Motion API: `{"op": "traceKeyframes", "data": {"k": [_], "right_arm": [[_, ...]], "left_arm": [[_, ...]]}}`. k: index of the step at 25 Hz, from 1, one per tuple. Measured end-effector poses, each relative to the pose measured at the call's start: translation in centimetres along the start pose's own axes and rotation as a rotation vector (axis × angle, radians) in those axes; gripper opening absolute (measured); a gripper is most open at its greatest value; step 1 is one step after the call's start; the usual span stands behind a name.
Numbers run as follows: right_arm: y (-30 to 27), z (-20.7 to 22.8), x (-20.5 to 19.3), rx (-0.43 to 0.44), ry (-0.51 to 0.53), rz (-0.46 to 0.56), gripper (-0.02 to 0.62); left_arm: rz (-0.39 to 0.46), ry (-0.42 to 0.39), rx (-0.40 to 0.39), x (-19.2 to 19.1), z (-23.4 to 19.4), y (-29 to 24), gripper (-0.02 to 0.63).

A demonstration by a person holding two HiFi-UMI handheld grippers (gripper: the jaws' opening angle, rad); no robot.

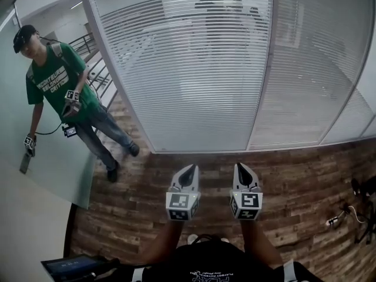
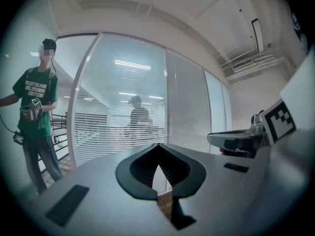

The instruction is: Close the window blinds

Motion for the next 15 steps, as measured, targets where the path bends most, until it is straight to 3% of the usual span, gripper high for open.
{"op": "traceKeyframes", "data": {"k": [15], "right_arm": [[0.6, 2.7, 0.4, 0.013, -0.002, 0.016, 0.003]], "left_arm": [[0.016, 0.011, -0.009, 1.2, 2.6, -1.5, -0.005]]}}
Point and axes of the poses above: the fingertips, and each gripper's own axes: y backward along the fingers, z to its right, x out of its top, the point moved 9 cm from there along y, backward along the fingers, and after that the axes turned 7 degrees about -y, right-handed, at the moved point
